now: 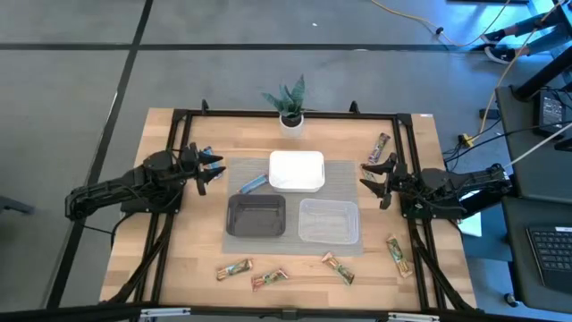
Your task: Pick and place Granola Bars by type
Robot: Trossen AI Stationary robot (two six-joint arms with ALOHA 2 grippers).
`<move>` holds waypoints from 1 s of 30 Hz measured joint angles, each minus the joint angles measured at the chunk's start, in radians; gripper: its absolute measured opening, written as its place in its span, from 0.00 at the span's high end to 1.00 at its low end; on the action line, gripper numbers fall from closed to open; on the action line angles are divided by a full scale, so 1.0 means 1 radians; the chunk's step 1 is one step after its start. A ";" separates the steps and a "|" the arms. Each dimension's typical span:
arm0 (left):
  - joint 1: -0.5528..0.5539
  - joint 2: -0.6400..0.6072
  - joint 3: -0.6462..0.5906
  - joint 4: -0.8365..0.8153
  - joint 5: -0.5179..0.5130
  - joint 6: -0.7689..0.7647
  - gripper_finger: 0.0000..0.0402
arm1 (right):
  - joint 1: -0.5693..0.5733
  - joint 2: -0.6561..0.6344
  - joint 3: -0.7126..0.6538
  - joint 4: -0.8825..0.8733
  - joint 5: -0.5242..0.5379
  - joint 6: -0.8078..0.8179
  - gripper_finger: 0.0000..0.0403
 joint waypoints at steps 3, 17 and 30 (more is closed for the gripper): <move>0.000 0.000 0.000 0.000 0.000 0.000 0.52 | 0.000 0.000 0.000 0.000 0.000 0.000 0.43; 0.000 0.000 0.000 0.000 0.000 0.000 0.53 | 0.000 0.000 0.000 0.000 0.000 0.000 0.43; 0.000 0.000 0.000 0.000 0.000 0.000 0.52 | 0.000 0.000 0.000 0.002 0.053 -0.137 0.43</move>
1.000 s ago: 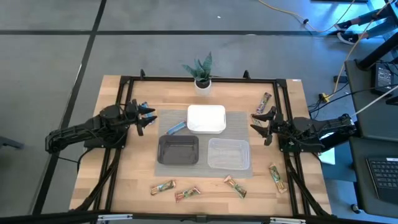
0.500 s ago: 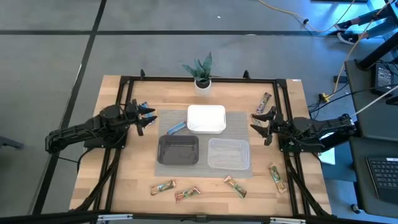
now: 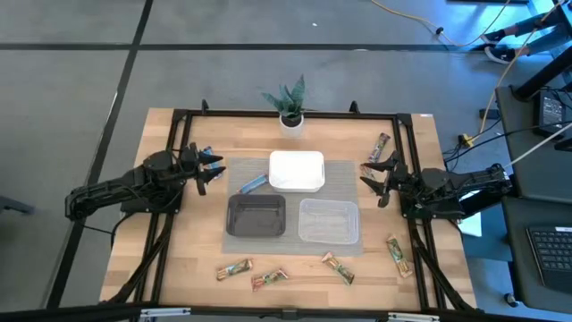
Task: Pick and place Granola Bars by type
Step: Put the top right red granola bar into the white bin
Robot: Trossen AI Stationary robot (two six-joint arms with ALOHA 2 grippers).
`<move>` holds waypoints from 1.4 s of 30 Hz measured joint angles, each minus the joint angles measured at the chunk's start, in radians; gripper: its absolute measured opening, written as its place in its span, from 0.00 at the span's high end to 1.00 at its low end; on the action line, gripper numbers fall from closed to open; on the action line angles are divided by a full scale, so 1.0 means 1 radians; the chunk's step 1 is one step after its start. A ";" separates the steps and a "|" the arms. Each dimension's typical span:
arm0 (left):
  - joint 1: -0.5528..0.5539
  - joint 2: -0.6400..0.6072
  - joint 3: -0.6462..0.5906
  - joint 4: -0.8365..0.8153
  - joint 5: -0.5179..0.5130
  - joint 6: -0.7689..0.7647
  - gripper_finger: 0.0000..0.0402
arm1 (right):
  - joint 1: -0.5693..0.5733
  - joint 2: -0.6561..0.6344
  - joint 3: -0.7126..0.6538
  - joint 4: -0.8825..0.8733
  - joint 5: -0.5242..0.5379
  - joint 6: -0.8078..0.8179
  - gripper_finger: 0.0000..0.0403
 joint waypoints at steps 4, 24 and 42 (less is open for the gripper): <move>0.000 0.000 0.000 0.000 0.000 0.000 0.53 | 0.000 0.000 0.000 0.000 0.000 -0.010 0.43; 0.000 0.000 0.000 0.000 0.000 0.000 0.53 | 0.000 0.000 0.000 0.017 0.014 0.163 0.43; 0.000 0.000 0.000 0.001 -0.020 -0.003 0.53 | 0.000 0.000 0.000 0.072 -0.035 0.225 0.43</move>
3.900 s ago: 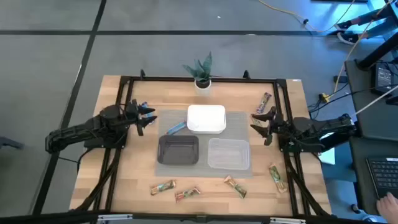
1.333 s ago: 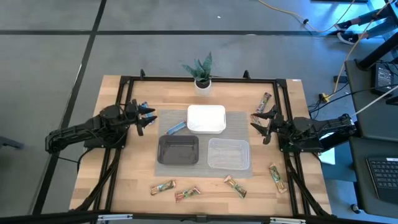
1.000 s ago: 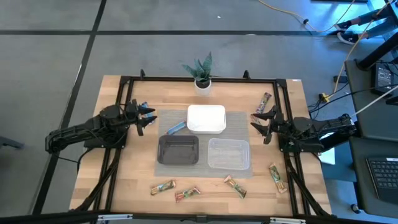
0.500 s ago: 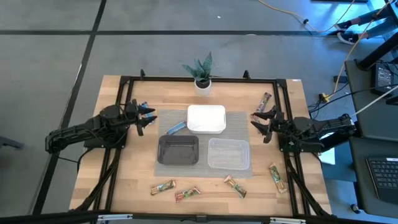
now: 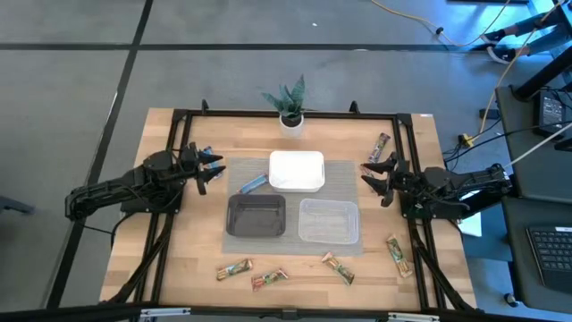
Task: Pick and place Granola Bars by type
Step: Put the top right red granola bar into the white bin
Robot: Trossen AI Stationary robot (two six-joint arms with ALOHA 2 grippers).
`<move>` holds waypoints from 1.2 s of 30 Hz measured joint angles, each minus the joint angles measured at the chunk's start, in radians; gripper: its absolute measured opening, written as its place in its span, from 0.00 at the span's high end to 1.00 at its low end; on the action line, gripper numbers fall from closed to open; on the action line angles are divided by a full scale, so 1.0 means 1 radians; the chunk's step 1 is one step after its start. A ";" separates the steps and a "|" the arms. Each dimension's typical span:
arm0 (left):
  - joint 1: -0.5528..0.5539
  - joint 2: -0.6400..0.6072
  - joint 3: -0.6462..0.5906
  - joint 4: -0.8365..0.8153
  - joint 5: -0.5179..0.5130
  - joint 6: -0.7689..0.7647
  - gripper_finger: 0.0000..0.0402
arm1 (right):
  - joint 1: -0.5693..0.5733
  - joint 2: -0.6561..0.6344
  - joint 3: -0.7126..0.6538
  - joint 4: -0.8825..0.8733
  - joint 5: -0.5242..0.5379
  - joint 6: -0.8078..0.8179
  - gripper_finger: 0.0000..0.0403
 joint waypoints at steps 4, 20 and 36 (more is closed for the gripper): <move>0.000 0.000 0.000 0.000 -0.004 0.000 0.52 | 0.000 0.000 0.000 0.000 0.001 -0.003 0.43; 0.000 0.000 0.000 0.001 -0.015 0.002 0.52 | 0.000 0.000 0.000 0.040 0.356 0.177 0.43; 0.000 0.000 0.000 0.001 -0.015 0.002 0.52 | 0.000 0.028 0.142 -0.079 0.326 0.157 0.43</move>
